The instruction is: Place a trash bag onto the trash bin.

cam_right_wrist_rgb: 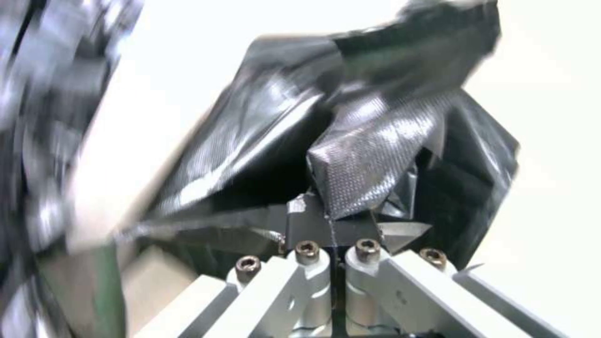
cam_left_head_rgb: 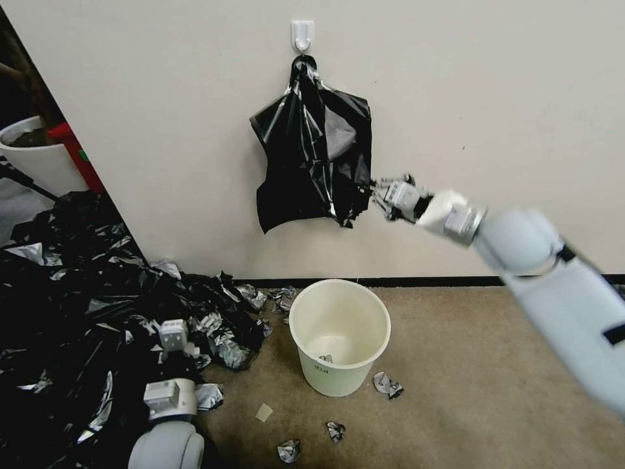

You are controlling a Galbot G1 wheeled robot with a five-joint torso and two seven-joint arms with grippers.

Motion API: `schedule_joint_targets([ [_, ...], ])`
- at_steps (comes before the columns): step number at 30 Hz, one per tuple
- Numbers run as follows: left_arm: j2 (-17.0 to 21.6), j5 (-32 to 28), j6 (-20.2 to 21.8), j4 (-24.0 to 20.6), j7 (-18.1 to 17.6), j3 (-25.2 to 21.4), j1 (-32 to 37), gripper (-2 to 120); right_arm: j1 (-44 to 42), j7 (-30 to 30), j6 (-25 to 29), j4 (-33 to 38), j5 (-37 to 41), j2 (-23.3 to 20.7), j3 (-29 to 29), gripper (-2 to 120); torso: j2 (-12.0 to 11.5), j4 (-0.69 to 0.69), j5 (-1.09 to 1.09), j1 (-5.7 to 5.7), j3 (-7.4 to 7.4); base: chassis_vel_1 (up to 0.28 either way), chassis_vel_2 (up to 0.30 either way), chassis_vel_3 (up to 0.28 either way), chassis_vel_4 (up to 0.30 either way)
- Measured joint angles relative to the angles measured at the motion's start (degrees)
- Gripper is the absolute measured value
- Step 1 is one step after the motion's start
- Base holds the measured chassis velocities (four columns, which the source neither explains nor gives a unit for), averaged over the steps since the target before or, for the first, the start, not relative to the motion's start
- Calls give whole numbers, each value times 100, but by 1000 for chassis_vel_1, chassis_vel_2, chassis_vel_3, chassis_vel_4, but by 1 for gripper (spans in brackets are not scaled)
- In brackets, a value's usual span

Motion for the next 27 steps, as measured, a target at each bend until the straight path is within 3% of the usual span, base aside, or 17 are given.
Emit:
schedule_joint_targets([
  [4, 444, -457, -205, -69, 226, 104, -278, 100, -365, 531, 48, 282, 858, 249, -2, 0, 0, 2, -1, 0, 0, 0, 0, 0, 0],
  [6, 1126, -949, -507, -70, 641, 200, -694, 100, -517, 661, 356, 358, 1506, 484, -12, 0, 0, 0, -3, 0, 0, 0, 0, 0, 0],
  [7, 1683, -1397, -578, -71, 886, 275, -1006, 100, -530, 669, 588, 361, 1864, 644, -15, 0, 0, 0, -2, 0, 0, 0, 0, 0, 0],
  [8, 1683, -1397, -578, -71, 886, 275, -1006, 100, -530, 669, 588, 361, 1864, 644, -15, 0, 0, 0, -2, 0, 0, 0, 0, 0, 0],
  [9, 2109, -1745, -561, -83, 1027, 342, -1257, 100, -527, 667, 710, 361, 2047, 728, -14, 0, 0, 1, -3, 0, 1, 0, 0, 0, 0],
  [12, 3328, -2508, -165, -30, 1408, 753, -2242, 100, -475, 477, 1018, 342, 2450, 971, 1, 0, 0, 2, -2, 0, 1, 0, 0, 0, 0],
  [13, 3328, -2508, -165, -30, 1408, 753, -2242, 100, -475, 477, 1018, 342, 2450, 971, 1, 0, 0, 2, -2, 0, 1, 0, 0, 0, 0],
  [16, 4276, -3097, 520, 165, 1567, 1878, -3982, 100, -434, 231, 1150, 291, 2565, 1155, 8, 0, 0, -1, 0, 0, 1, 0, 0, 0, 0],
  [17, 4276, -3097, 520, 165, 1567, 1878, -3982, 100, -434, 231, 1150, 291, 2565, 1155, 8, 0, 0, -1, 0, 0, 1, 0, 0, 0, 0],
  [19, 4604, -3511, 1070, 261, 1616, 2871, -5323, 100, -427, 146, 1160, 225, 2519, 1245, 6, 0, 0, -1, -3, 0, 2, 0, 0, 0, 0],
  [20, 4604, -3511, 1070, 261, 1616, 2871, -5323, 100, -427, 146, 1160, 225, 2519, 1245, 6, 0, 0, -1, -3, 0, 2, 0, 0, 0, 0],
  [23, 4678, -3917, 1824, 573, 2278, 4089, -7370, 100, -368, 47, 1155, 76, 2340, 1430, -9, 0, 0, -1, 2, 0, 1, 0, 0, 0, 0],
  [24, 4678, -3917, 1824, 573, 2278, 4089, -7370, 100, -368, 47, 1155, 76, 2340, 1430, -9, 0, 0, -1, 2, 0, 1, 0, 0, 0, 0],
  [27, 4465, -3929, 2301, 993, 2893, 4808, -8576, 100, -296, -41, 1130, -23, 2184, 1583, -25, 0, 0, -1, 3, 1, 1, 0, 0, 0, 0],
])
